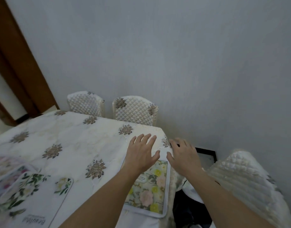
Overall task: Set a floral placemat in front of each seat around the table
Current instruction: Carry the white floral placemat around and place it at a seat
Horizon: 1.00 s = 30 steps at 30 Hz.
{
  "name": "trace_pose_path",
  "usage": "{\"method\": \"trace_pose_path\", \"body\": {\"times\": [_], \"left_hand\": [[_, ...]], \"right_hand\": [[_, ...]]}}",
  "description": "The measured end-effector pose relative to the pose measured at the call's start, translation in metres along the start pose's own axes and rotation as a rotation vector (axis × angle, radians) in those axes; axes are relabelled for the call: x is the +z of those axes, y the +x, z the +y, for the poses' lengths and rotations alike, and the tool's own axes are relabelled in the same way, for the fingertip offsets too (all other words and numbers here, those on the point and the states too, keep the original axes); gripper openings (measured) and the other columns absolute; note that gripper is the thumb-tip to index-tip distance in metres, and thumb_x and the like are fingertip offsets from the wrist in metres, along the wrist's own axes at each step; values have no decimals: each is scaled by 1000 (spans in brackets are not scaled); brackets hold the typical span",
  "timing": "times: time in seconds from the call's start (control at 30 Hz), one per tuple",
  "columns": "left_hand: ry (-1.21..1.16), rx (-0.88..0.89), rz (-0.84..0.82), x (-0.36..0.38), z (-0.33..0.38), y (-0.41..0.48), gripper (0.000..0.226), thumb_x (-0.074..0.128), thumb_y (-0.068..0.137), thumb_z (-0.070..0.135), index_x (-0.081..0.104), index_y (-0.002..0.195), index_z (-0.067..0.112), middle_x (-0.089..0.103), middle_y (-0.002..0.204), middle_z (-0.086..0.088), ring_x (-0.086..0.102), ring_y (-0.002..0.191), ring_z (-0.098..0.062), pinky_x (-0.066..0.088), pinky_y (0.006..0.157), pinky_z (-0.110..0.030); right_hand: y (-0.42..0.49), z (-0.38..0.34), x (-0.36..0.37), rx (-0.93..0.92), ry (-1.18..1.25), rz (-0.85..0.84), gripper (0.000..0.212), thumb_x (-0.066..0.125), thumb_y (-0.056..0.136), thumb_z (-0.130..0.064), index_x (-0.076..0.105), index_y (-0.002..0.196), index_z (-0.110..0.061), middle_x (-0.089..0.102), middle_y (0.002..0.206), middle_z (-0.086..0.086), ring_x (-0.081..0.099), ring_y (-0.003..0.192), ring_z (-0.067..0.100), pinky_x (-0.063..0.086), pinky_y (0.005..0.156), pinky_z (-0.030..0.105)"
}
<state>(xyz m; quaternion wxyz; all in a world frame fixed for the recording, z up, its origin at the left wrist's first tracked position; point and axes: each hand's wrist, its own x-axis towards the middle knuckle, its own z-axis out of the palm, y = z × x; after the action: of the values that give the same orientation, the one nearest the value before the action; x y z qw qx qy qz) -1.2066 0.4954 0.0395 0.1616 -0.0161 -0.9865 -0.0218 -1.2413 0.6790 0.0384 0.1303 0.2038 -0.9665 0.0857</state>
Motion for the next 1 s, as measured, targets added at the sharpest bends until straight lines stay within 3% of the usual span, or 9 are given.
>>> {"method": "trace_pose_path", "body": {"times": [0.23,0.47,0.8,1.0], "left_hand": [[97,-209,9,-17,-33,-61,65,38,88,61,45,142,25,54,141,1,49,129,-23,38,107,-44],[199,-563,-4,-58,-73,-176,62,39,87,59,47,139,26,56,138,1,51,125,-24,40,104,-43],[396,-1015,22,-134,-93,-379,62,40,84,59,52,135,25,61,129,3,57,116,-23,45,96,-41],[430,-1281,-6,-174,-84,-492,63,38,84,60,48,138,28,59,133,3,54,119,-23,43,97,-40]], "right_hand": [[0,-49,16,-197,98,-13,52,59,83,-43,57,129,-19,61,127,8,55,120,27,46,94,45],[-22,-154,27,-556,249,-91,53,50,90,-44,48,138,-21,52,138,7,44,130,25,39,102,43],[-124,-322,12,-1027,380,-160,53,51,89,-45,49,136,-21,55,134,8,49,124,28,41,99,44],[-204,-408,-4,-1249,459,-202,51,51,83,-41,55,129,-19,61,119,9,56,109,31,47,87,43]]}}
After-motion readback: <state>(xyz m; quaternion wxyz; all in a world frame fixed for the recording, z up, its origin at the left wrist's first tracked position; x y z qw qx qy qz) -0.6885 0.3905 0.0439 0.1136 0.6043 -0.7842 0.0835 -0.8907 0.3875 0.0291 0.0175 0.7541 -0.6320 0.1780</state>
